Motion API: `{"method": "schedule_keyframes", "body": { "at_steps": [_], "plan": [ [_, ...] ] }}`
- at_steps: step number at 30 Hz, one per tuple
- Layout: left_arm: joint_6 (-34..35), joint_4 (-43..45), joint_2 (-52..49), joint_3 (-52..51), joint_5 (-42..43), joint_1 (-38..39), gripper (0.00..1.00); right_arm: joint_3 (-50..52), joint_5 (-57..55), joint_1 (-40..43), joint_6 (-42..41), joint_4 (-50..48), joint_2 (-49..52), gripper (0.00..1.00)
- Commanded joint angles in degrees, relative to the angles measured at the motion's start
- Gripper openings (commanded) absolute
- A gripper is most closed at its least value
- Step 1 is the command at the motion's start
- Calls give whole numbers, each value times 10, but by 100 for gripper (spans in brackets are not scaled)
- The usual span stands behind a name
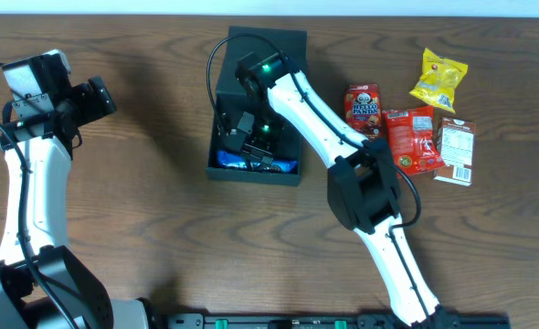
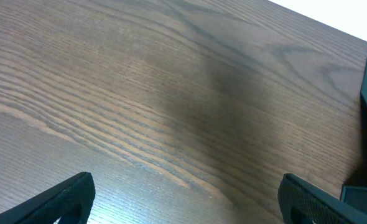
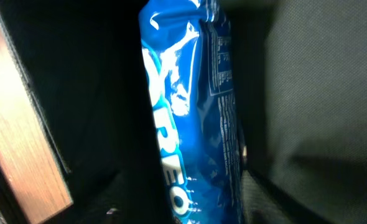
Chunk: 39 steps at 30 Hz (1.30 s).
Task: Pack container
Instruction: 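Release the Oreo pack flat in the box and lift the right gripper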
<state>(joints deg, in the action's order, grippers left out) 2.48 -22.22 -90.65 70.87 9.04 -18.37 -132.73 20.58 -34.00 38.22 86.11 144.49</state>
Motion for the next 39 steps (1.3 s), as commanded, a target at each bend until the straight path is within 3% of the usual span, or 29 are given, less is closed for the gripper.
{"method": "schedule_keyframes", "body": {
  "at_steps": [1, 18, 21, 24, 26, 30, 39],
  "plan": [
    [-13, 2, 0, 8, 5, -4, 95, 2, 5, -2, 5, 0, -14, 65],
    [-12, -1, 0, 8, 15, -3, 95, -83, 33, 0, -52, -45, -15, 59],
    [-12, -2, 0, 8, 16, -3, 95, -84, 30, 6, -90, -80, -14, 45],
    [-12, -3, 0, 8, 31, -3, 95, -57, 30, 10, -128, -130, -13, 13],
    [-12, -5, 0, 8, 53, -3, 95, -33, 24, 10, -141, -155, -13, 1],
    [-5, -10, 0, 8, 63, -3, 95, 24, -13, 8, -177, -202, -13, 1],
    [-6, -17, 0, 8, 63, -3, 95, 77, -11, 5, -176, -197, -13, 1]
  ]
}}
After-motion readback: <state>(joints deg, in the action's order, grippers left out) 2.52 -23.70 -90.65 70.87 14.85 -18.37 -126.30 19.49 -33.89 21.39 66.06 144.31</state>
